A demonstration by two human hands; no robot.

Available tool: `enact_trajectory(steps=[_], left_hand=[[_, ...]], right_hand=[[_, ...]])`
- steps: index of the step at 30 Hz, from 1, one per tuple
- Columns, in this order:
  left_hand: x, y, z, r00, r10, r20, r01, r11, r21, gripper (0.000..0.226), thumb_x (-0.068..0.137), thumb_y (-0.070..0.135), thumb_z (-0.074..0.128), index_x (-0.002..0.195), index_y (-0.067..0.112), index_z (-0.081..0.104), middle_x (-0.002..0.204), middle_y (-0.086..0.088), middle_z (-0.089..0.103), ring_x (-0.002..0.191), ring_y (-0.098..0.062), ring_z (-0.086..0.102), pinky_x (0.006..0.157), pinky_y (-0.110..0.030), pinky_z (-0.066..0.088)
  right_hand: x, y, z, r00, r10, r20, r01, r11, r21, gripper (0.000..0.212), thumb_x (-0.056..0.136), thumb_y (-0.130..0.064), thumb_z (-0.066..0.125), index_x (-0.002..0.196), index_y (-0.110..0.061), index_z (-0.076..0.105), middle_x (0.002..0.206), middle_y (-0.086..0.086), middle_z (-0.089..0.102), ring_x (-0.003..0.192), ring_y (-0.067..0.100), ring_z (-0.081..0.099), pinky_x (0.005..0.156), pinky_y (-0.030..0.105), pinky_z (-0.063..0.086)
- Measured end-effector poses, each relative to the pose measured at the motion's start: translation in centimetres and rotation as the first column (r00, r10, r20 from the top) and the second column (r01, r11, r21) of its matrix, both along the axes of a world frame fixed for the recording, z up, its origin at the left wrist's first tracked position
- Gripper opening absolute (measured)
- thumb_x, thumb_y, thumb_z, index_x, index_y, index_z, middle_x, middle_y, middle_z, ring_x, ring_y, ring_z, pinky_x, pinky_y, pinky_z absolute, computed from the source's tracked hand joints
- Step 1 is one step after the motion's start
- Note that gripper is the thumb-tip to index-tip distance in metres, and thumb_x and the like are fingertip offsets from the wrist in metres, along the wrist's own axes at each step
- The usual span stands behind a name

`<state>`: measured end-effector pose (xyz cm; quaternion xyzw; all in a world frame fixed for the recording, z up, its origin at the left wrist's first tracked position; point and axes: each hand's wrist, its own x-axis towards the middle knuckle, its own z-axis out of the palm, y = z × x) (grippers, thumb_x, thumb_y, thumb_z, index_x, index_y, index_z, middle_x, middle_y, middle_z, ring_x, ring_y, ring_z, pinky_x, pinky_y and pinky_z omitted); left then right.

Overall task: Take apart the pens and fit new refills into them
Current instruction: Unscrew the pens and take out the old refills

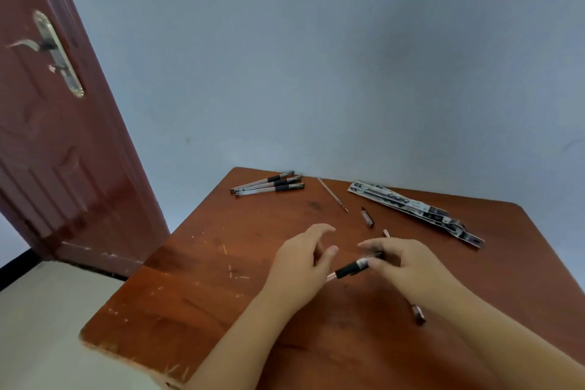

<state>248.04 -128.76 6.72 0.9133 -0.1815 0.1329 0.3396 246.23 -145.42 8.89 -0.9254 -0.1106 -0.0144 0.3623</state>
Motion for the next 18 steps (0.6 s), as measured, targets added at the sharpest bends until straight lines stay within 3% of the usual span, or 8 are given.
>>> enact_trajectory(steps=[2, 5, 8, 11, 13, 16, 18], left_hand=[[0.2, -1.3, 0.0, 0.998, -0.045, 0.044, 0.044, 0.999, 0.018, 0.024, 0.092, 0.028, 0.047, 0.112, 0.019, 0.057, 0.079, 0.016, 0.045, 0.069, 0.001, 0.043, 0.063, -0.008, 0.032], [0.1, -2.8, -0.3, 0.987, -0.159, -0.021, 0.160, 0.983, 0.094, 0.023, 0.092, 0.029, 0.047, 0.107, 0.019, 0.061, 0.090, 0.007, 0.052, 0.081, -0.007, 0.046, 0.071, -0.017, 0.036], [0.3, -3.1, -0.5, 0.979, -0.203, -0.024, 0.204, 0.974, 0.098, 0.021, 0.091, 0.026, 0.051, 0.103, 0.018, 0.066, 0.088, 0.001, 0.063, 0.082, -0.011, 0.052, 0.075, -0.025, 0.041], [0.4, -2.8, -1.2, 0.976, -0.215, 0.035, 0.207, 0.964, 0.170, 0.018, 0.089, 0.028, 0.054, 0.101, 0.021, 0.066, 0.073, 0.012, 0.051, 0.067, 0.000, 0.044, 0.061, -0.016, 0.035], [0.1, -3.0, -1.5, 0.981, -0.187, 0.042, 0.175, 0.962, 0.212, 0.018, 0.087, 0.034, 0.055, 0.098, 0.026, 0.066, 0.068, 0.014, 0.045, 0.062, 0.001, 0.041, 0.057, -0.011, 0.030], [-0.1, -2.9, -1.9, 0.976, -0.178, 0.124, 0.132, 0.942, 0.307, 0.025, 0.079, 0.039, 0.047, 0.080, 0.023, 0.066, 0.062, 0.010, 0.053, 0.053, -0.007, 0.050, 0.046, -0.014, 0.035], [-0.1, -2.8, -2.4, 0.952, -0.175, 0.251, 0.076, 0.929, 0.362, 0.024, 0.078, 0.034, 0.044, 0.076, 0.020, 0.064, 0.064, 0.006, 0.057, 0.054, -0.011, 0.053, 0.047, -0.019, 0.040]], right_hand=[[-0.7, -1.1, -0.8, 0.999, -0.039, 0.013, 0.037, 0.996, 0.087, 0.028, 0.088, -0.008, 0.050, 0.114, -0.018, 0.053, 0.084, -0.015, 0.059, 0.066, -0.014, 0.054, 0.065, 0.000, 0.038], [-1.3, -2.5, -1.5, 0.990, -0.090, 0.113, 0.070, 0.983, 0.171, 0.023, 0.088, -0.004, 0.047, 0.107, -0.016, 0.053, 0.083, -0.014, 0.063, 0.076, -0.014, 0.056, 0.066, 0.000, 0.038], [-1.6, -3.4, -1.6, 0.972, -0.057, 0.229, 0.029, 0.991, 0.127, 0.019, 0.086, -0.002, 0.051, 0.093, -0.019, 0.058, 0.075, -0.020, 0.057, 0.073, -0.018, 0.053, 0.064, 0.000, 0.037], [-1.2, -4.1, -2.3, 0.950, -0.037, 0.310, 0.025, 0.999, 0.040, 0.015, 0.080, -0.002, 0.061, 0.088, -0.011, 0.069, 0.074, -0.015, 0.057, 0.083, -0.019, 0.048, 0.070, -0.002, 0.035], [-1.0, -4.2, -2.8, 0.945, -0.034, 0.325, 0.026, 0.999, 0.030, 0.012, 0.078, -0.006, 0.062, 0.085, -0.011, 0.071, 0.072, -0.013, 0.060, 0.086, -0.009, 0.051, 0.072, -0.001, 0.036], [-1.0, -4.0, -3.7, 0.933, -0.071, 0.353, 0.043, 0.995, 0.086, 0.012, 0.073, -0.005, 0.067, 0.082, -0.011, 0.071, 0.072, -0.005, 0.065, 0.084, 0.008, 0.054, 0.072, 0.005, 0.039], [-1.1, -3.6, -4.2, 0.932, -0.107, 0.346, 0.063, 0.989, 0.135, 0.016, 0.071, -0.002, 0.069, 0.084, -0.010, 0.071, 0.073, -0.006, 0.063, 0.086, 0.009, 0.053, 0.074, 0.005, 0.039]])
